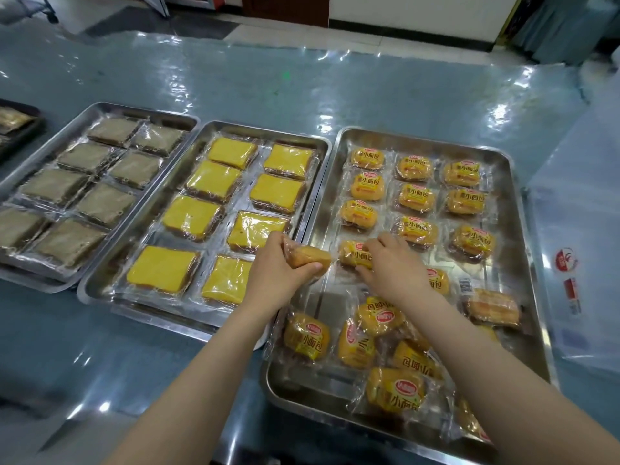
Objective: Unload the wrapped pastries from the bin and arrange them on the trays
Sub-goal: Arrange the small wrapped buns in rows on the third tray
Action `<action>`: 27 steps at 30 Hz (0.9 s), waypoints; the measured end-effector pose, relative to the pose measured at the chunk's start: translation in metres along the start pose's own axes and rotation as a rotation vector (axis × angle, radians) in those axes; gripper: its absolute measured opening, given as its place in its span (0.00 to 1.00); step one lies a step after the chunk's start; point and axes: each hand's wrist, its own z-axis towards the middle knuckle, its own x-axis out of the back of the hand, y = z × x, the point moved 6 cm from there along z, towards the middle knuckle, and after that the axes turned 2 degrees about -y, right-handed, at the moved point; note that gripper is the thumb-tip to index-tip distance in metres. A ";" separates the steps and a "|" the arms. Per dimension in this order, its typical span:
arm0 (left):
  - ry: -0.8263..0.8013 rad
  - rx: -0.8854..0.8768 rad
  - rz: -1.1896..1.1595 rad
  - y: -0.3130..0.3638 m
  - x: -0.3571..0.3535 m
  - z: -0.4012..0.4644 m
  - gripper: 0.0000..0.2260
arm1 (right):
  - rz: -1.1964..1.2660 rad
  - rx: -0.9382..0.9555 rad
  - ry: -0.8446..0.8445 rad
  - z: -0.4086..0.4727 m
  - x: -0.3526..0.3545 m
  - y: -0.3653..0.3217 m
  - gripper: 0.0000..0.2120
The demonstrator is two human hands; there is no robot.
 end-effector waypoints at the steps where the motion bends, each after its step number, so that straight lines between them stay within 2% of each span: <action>1: -0.014 0.003 -0.013 0.001 -0.001 0.000 0.21 | 0.026 0.065 0.009 0.000 -0.002 -0.004 0.21; 3: -0.042 -0.001 -0.041 0.001 -0.002 -0.001 0.21 | 0.039 0.155 -0.075 0.001 -0.011 -0.009 0.21; 7: -0.107 -0.008 -0.121 0.002 -0.004 -0.003 0.22 | 0.000 0.099 -0.172 0.011 -0.027 -0.005 0.30; 9: -0.131 -0.004 -0.160 0.004 -0.006 -0.002 0.18 | 0.040 0.093 -0.147 0.014 -0.026 -0.006 0.31; 12: -0.162 -0.012 -0.164 0.007 -0.008 0.001 0.15 | 0.167 0.081 -0.026 0.007 -0.014 -0.004 0.27; 13: -0.178 -0.022 -0.163 0.009 -0.010 0.002 0.14 | 0.249 0.073 -0.016 0.003 -0.011 -0.002 0.24; 15: -0.213 -0.054 -0.212 0.015 -0.015 0.003 0.14 | 0.588 0.008 -0.085 -0.010 -0.009 0.001 0.18; 16: -0.235 -0.071 -0.274 0.019 -0.018 0.003 0.14 | 0.788 -0.043 -0.126 -0.018 -0.007 0.001 0.19; 17: -0.263 -0.085 -0.332 0.023 -0.023 0.004 0.14 | 0.930 -0.104 -0.141 -0.024 -0.006 0.001 0.25; 19: -0.310 -0.122 -0.364 0.031 -0.032 0.004 0.15 | 1.050 -0.206 -0.154 -0.031 -0.008 0.006 0.31; 20: -0.325 -0.143 -0.356 0.036 -0.036 0.005 0.16 | 1.105 -0.235 -0.155 -0.032 -0.008 0.008 0.28; 22: -0.323 -0.182 -0.337 0.041 -0.040 0.006 0.17 | 1.261 -0.280 -0.147 -0.033 -0.009 0.013 0.15; 23: -0.310 -0.199 -0.309 0.043 -0.039 0.007 0.18 | 1.317 -0.287 -0.124 -0.034 -0.008 0.016 0.13; 27: -0.317 -0.200 -0.175 0.046 -0.040 0.007 0.24 | 1.388 -0.292 -0.002 -0.039 -0.006 0.031 0.30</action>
